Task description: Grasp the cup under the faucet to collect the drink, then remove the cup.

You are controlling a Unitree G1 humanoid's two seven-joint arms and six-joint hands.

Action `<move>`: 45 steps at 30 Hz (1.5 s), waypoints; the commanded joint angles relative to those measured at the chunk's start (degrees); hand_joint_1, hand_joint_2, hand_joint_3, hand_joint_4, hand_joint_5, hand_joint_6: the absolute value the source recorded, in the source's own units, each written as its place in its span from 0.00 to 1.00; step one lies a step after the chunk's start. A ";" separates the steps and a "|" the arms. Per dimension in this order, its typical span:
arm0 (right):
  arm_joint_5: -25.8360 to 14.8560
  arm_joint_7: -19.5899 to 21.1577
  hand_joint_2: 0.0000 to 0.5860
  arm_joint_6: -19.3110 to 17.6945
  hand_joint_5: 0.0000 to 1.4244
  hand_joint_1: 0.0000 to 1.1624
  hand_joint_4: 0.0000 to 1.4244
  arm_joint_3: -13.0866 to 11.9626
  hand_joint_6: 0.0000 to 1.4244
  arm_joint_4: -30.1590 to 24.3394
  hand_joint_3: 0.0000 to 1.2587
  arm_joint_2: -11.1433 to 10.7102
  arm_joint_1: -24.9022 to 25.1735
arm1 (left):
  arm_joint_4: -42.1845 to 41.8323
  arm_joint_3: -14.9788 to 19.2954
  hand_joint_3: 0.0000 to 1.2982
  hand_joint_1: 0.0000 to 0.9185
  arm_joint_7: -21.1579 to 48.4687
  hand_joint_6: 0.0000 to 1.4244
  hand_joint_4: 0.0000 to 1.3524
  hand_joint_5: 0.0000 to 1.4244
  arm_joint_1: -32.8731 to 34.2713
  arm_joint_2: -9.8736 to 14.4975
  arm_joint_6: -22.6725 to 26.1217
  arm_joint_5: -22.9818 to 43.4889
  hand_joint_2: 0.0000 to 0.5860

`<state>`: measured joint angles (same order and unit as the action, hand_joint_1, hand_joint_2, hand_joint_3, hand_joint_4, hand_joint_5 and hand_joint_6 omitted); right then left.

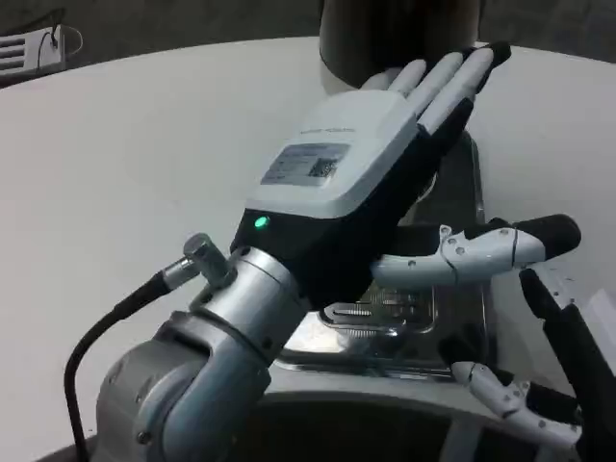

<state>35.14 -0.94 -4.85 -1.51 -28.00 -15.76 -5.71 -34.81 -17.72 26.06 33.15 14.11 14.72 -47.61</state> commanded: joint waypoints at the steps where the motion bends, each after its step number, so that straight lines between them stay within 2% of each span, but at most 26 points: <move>1: -0.20 0.15 0.52 0.68 0.05 0.35 0.03 0.79 0.12 0.58 0.02 0.42 1.12 | -0.10 -0.31 0.00 0.00 1.69 0.00 0.00 0.00 -1.21 0.26 -0.01 0.11 0.23; 9: -0.29 0.24 0.52 1.02 0.05 0.35 0.03 1.22 0.12 1.19 0.02 0.34 1.74 | -0.27 -0.47 0.00 0.00 2.35 0.00 0.00 0.00 -1.07 0.29 0.03 -0.35 0.23; 20: -0.41 0.54 0.51 0.77 0.05 0.36 0.02 2.21 0.12 2.23 0.01 0.29 2.71 | -3.86 3.94 0.00 0.00 -8.03 0.00 0.00 0.00 -7.93 -1.23 -3.72 -0.40 0.25; 29: -0.46 0.66 0.50 0.46 0.05 0.37 0.02 3.31 0.12 3.96 0.01 0.22 4.68 | -7.77 10.53 0.00 0.00 -19.51 0.00 0.00 0.00 -20.15 -2.92 -8.28 0.10 0.26; 37: -0.96 0.90 0.50 -0.19 0.05 0.37 0.02 4.30 0.12 5.71 0.01 -0.05 6.36 | -9.56 13.71 0.00 0.00 -20.01 0.00 0.00 0.00 -29.58 -1.94 -10.11 -0.08 0.26; 45: -2.20 1.06 0.50 -1.34 0.05 0.37 0.02 4.78 0.13 7.34 0.00 -0.13 7.76 | -7.98 16.03 0.00 0.00 -23.56 0.00 0.00 0.00 -37.20 -3.32 -12.61 2.76 0.24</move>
<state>34.23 -0.57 -4.53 2.95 -21.86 -15.86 1.51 -43.27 -2.78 4.07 -0.84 11.25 3.07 -46.20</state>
